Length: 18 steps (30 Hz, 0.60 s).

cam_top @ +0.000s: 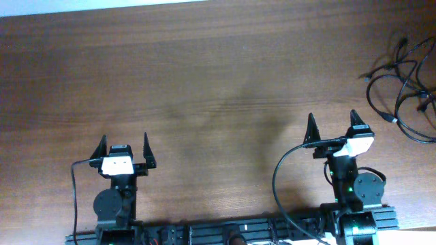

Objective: Untangle cables

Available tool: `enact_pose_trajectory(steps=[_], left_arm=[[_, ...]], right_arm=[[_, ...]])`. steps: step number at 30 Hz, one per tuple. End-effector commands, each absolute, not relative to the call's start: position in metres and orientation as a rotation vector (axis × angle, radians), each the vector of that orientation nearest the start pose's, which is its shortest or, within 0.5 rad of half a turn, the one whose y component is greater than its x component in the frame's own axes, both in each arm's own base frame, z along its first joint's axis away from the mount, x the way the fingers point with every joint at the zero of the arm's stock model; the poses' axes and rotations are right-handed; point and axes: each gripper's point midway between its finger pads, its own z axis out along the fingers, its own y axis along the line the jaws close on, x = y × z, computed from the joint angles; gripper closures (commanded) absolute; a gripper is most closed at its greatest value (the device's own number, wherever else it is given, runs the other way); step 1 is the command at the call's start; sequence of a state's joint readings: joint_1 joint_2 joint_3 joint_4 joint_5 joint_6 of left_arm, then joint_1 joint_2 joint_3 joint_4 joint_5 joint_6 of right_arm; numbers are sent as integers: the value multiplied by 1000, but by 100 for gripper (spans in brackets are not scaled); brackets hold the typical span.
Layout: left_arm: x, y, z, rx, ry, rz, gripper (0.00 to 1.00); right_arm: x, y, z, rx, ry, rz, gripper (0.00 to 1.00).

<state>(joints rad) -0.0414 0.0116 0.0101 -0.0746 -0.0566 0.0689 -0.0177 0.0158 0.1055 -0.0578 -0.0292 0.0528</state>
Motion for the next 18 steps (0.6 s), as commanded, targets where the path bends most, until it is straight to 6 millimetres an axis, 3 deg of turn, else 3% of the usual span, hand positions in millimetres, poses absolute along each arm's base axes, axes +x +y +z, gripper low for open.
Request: enact_pose_trajectory(steps=[1,9,18], left_arm=[[246,1,157,56,1647,83,1],[246,1,157,56,1647,83,1],[246,1,157,56,1647,83,1]], right_arm=[[242,8,195,7,1549,85,1],[245,23,164,-46,1618,141,1],[245,24,158,-45,1643,140,1]])
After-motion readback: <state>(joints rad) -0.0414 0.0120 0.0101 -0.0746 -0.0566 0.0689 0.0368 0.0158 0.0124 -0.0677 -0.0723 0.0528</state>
